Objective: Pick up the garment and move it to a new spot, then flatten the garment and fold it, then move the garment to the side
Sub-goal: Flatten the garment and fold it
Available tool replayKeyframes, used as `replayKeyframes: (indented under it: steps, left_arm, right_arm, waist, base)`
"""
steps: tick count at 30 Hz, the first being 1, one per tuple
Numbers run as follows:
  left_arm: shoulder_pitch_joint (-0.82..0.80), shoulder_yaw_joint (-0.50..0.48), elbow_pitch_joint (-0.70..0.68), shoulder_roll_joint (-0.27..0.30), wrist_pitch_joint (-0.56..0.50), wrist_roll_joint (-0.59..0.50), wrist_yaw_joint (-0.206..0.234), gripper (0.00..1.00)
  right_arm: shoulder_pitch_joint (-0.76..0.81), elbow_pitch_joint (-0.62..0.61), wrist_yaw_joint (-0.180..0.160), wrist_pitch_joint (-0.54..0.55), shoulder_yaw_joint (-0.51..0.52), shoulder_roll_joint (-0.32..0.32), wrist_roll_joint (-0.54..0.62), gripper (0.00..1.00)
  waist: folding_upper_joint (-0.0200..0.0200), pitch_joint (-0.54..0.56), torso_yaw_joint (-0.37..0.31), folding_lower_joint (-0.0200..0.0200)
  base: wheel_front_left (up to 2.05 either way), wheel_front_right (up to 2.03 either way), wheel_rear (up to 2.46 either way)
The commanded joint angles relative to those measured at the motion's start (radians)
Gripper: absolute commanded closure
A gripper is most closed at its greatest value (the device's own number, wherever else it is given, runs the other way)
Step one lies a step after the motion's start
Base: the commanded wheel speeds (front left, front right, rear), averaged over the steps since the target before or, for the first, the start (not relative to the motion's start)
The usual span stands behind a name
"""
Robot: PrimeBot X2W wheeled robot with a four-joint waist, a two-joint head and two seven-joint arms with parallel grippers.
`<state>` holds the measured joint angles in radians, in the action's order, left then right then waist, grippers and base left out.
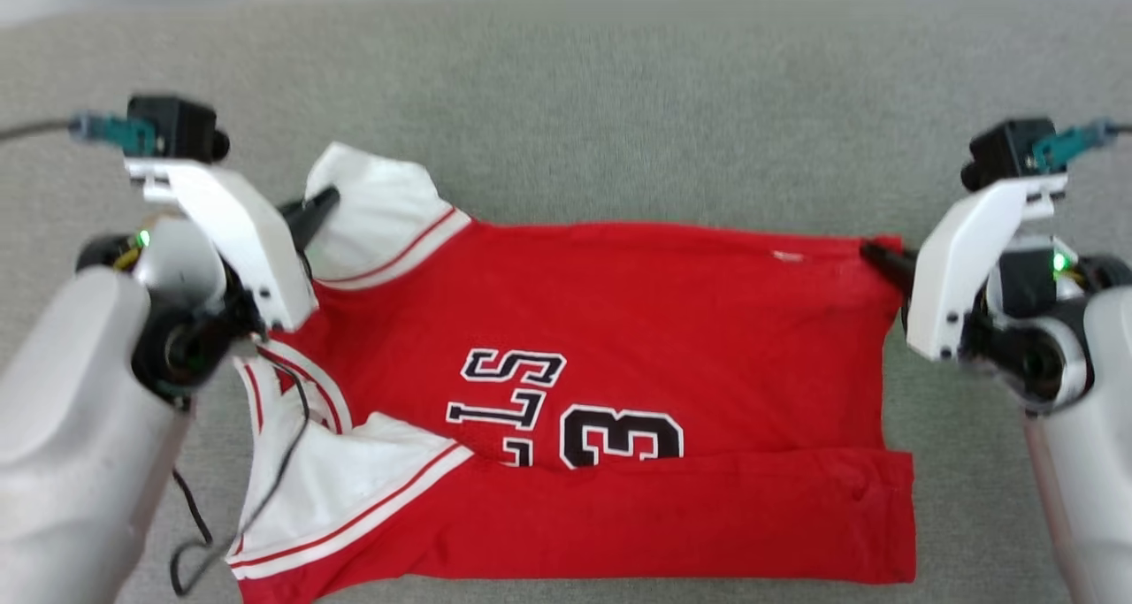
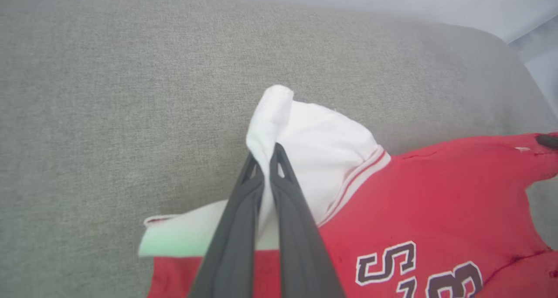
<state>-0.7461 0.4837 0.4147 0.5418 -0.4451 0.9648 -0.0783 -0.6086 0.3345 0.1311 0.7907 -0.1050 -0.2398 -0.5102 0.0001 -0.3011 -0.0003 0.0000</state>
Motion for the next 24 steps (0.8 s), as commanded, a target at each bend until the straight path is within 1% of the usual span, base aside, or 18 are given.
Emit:
replayKeyframes:
  steps: [1,3,8,12,14,15,16,17,20,22,24]
  left_arm:
    - [0.034,-0.006,-0.009,0.001,0.016,0.007,0.005,1.00]
    - [0.105,-0.017,-0.035,0.004,0.043,0.023,0.017,1.00]
    - [0.296,-0.041,-0.080,-0.019,0.093,0.089,0.051,1.00]
    - [0.437,-0.053,-0.081,-0.041,0.124,0.133,0.077,1.00]
    - [0.481,-0.042,-0.068,-0.044,0.136,0.127,0.088,1.00]
    - [0.498,-0.029,-0.058,-0.054,0.136,0.122,0.091,0.83]
    - [0.513,-0.018,-0.048,-0.064,0.139,0.120,0.092,0.55]
    - [0.525,-0.017,-0.030,-0.075,0.148,0.123,0.090,0.00]
    - [0.548,-0.023,0.011,-0.108,0.207,0.118,0.093,0.00]
    - [0.554,-0.034,0.026,-0.114,0.268,0.103,0.085,0.00]
    - [0.551,-0.042,0.019,-0.122,0.337,0.078,0.078,0.00]
  right_arm:
    - [0.031,-0.015,-0.001,-0.007,0.007,-0.003,-0.003,1.00]
    - [0.093,-0.054,-0.001,-0.012,0.023,-0.001,-0.003,1.00]
    - [0.261,-0.122,-0.001,-0.017,0.077,0.032,-0.009,1.00]
    - [0.371,-0.130,-0.001,-0.028,0.111,0.062,-0.001,1.00]
    - [0.412,-0.122,-0.001,-0.048,0.124,0.071,0.010,1.00]
    - [0.434,-0.108,-0.001,-0.057,0.129,0.079,0.011,0.85]
    - [0.451,-0.098,-0.001,-0.066,0.128,0.085,0.012,0.59]
    - [0.463,-0.091,-0.001,-0.082,0.129,0.087,0.020,0.00]
    - [0.495,-0.069,-0.001,-0.144,0.115,0.100,0.016,0.00]
    - [0.514,-0.058,-0.001,-0.190,0.116,0.102,0.007,0.00]
    - [0.526,-0.070,-0.001,-0.242,0.111,0.092,0.008,0.00]
  waist:
    - [-0.0001,0.065,0.009,0.0000]
    - [-0.0001,0.096,0.012,0.0000]
    - [-0.0001,0.152,0.020,0.0000]
    - [-0.0001,0.172,0.013,0.0000]
    - [-0.0001,0.177,0.011,0.0000]
    - [-0.0001,0.179,0.013,0.0000]
    - [-0.0001,0.181,0.012,0.0000]
    - [-0.0001,0.182,0.011,0.0000]
    - [-0.0001,0.188,0.006,0.0000]
    - [-0.0001,0.197,0.004,0.0000]
    - [-0.0001,0.207,0.005,0.0000]
  base:
    - [0.00,0.00,0.00]
    - [0.00,0.00,0.00]
    - [0.00,0.00,0.00]
    - [0.00,0.00,0.00]
    - [0.00,0.00,0.00]
    - [0.00,0.00,0.00]
    - [0.00,0.00,0.00]
    - [0.00,0.00,0.00]
    - [0.00,0.00,0.00]
    - [0.00,0.00,0.00]
    - [0.00,0.00,0.00]
